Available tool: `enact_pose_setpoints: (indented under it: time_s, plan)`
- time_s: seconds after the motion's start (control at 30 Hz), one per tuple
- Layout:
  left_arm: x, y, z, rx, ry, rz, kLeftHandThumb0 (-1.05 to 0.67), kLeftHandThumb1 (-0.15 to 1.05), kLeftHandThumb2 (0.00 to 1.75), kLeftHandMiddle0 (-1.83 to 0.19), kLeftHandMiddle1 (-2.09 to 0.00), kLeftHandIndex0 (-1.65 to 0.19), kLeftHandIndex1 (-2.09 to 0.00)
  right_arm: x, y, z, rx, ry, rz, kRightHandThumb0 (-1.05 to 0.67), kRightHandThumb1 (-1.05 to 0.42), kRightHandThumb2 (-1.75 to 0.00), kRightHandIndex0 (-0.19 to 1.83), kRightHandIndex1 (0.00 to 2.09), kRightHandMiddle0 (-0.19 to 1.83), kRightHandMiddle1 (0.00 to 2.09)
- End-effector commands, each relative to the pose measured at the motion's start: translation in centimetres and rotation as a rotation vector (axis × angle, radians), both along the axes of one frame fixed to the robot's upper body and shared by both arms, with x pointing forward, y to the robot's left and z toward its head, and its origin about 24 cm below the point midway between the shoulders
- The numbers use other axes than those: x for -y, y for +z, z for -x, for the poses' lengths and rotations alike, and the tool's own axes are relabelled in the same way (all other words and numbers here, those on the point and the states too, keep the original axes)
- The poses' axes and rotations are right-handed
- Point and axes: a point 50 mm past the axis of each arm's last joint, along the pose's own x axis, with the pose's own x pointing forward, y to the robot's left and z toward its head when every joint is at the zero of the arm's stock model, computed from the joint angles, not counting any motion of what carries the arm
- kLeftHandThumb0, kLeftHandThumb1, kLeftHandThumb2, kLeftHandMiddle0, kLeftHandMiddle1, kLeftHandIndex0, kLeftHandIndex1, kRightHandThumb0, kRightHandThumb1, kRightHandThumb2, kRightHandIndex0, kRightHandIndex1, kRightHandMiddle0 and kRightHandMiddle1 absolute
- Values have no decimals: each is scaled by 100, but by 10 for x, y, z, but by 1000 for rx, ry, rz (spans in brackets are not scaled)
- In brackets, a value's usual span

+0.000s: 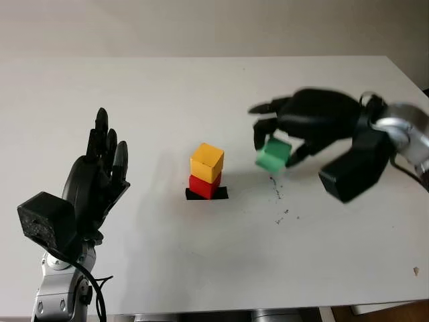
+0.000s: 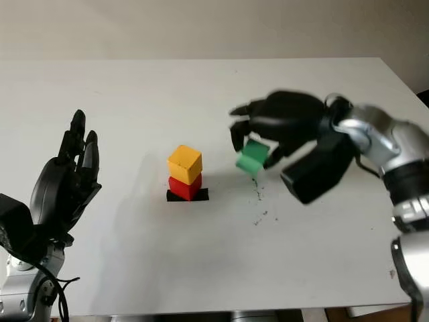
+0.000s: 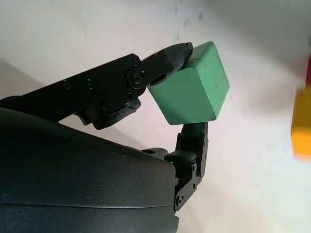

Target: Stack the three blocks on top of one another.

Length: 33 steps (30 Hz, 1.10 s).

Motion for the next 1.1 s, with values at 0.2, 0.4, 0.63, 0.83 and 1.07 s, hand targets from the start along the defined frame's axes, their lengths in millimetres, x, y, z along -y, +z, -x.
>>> enact_pose_setpoints:
  time_s: [0.2, 0.4, 0.63, 0.83, 1.07]
  plan:
    - [7, -2, -2, 16, 4, 12, -67, 105, 63, 17, -5, 18, -5, -42, 51, -3, 8, 50, -25, -41, -96, -6, 29, 4, 50, 111]
    - [8, -3, -2, 8, 17, 16, -68, 105, 64, 17, -6, 18, -5, -66, 66, -7, -118, 40, -70, -42, -99, -6, 28, 5, 34, 149]
    - [10, -4, -1, 8, 15, 15, -68, 105, 64, 18, -5, 19, -3, -93, 82, -5, -227, 35, -89, -41, -97, -5, 29, 6, 32, 157]
    - [9, -4, 0, 3, 21, 19, -70, 105, 64, 18, -5, 19, -3, -108, 87, -3, -287, 33, -87, -42, -95, -5, 29, 6, 35, 165]
    - [10, -3, -1, 0, 23, 12, -72, 105, 64, 19, -5, 19, -3, -116, 80, -4, -333, 24, -36, -42, -98, -6, 23, 3, 25, 177]
